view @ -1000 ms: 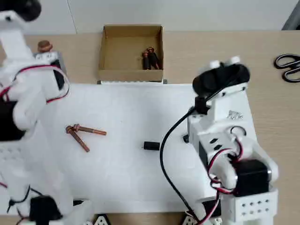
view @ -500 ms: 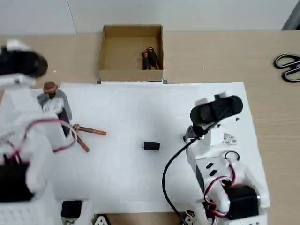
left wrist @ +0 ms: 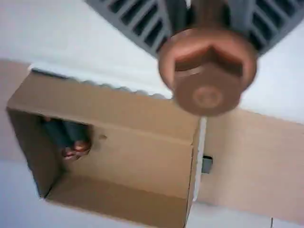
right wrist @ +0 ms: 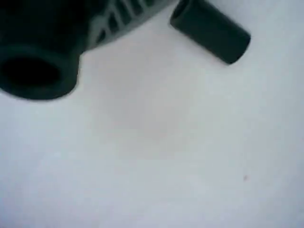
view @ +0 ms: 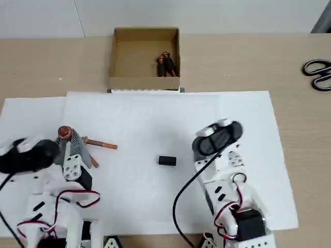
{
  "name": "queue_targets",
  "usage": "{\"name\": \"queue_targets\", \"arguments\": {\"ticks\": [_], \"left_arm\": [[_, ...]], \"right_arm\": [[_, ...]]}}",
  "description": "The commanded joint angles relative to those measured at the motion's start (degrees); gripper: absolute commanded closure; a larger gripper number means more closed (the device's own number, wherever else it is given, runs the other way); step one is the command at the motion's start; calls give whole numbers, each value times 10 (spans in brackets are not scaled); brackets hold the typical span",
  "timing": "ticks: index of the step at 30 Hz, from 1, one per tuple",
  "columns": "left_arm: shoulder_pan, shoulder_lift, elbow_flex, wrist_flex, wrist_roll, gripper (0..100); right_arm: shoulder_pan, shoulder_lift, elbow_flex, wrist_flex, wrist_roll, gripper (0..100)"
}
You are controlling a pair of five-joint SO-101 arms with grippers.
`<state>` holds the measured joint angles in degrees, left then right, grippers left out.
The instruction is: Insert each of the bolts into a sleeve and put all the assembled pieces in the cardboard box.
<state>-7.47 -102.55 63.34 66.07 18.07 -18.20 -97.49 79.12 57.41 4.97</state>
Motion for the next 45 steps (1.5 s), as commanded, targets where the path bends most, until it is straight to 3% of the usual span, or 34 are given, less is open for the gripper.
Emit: {"name": "queue_targets", "arguments": {"ticks": [1, 14, 21, 29, 45], "left_arm": [[2, -5, 0, -22, 48, 994], [73, -5, 109, -256, 113, 994], [156, -5, 147, -261, 164, 994], [251, -4, 162, -259, 164, 994], [289, -3, 182, -258, 164, 994]], "right_arm": [[-47, -49, 34, -33, 7, 996], [-168, -63, 130, -187, 8, 996], [-203, -63, 143, -195, 8, 996], [-239, -63, 140, -195, 8, 996], [-249, -63, 109, -195, 9, 996]]}}
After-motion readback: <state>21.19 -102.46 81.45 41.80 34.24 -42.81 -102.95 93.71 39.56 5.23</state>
